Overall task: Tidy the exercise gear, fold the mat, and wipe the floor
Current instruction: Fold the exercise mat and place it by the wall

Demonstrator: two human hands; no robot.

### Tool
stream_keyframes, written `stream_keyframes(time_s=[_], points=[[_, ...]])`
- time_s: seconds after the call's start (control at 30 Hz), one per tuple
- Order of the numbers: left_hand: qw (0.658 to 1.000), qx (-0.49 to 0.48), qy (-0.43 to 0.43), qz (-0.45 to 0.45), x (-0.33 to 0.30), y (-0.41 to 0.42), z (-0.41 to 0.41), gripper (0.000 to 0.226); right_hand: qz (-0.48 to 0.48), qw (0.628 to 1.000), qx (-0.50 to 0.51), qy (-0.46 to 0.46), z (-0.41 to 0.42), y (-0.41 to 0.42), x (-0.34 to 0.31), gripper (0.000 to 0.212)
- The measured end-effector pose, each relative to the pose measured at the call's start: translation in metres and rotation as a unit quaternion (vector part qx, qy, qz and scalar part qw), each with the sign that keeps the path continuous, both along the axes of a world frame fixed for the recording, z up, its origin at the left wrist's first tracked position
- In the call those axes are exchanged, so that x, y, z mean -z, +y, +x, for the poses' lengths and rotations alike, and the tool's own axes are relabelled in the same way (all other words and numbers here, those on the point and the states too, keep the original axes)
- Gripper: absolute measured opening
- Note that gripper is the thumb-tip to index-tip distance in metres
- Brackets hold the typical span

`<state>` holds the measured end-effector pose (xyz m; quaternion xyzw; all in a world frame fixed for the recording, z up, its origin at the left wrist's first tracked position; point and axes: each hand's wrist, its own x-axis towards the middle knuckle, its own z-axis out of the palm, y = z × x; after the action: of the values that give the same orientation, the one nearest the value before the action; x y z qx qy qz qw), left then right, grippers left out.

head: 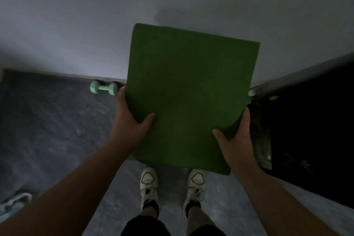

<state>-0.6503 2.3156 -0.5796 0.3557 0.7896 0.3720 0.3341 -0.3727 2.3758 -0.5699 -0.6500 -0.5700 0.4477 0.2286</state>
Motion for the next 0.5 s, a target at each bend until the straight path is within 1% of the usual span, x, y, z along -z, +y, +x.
stream_keyframes(time_s=[0.2,0.3,0.4,0.5], points=[[1.0,0.022,-0.009,-0.014,0.218,0.023,0.004,0.1,0.009,0.999,-0.036,0.005,0.006,0.036,0.22,0.095],[0.997,0.06,-0.026,-0.028,0.316,0.034,0.0,0.101,0.024,0.999,-0.036,-0.022,0.011,0.049,0.32,0.094],[0.995,0.094,-0.021,-0.022,0.396,0.049,-0.006,0.104,0.04,0.997,-0.033,-0.053,0.009,0.06,0.405,0.096],[0.994,0.107,-0.015,-0.027,0.456,0.057,-0.012,0.107,0.047,0.996,-0.025,-0.066,0.007,0.064,0.477,0.098]])
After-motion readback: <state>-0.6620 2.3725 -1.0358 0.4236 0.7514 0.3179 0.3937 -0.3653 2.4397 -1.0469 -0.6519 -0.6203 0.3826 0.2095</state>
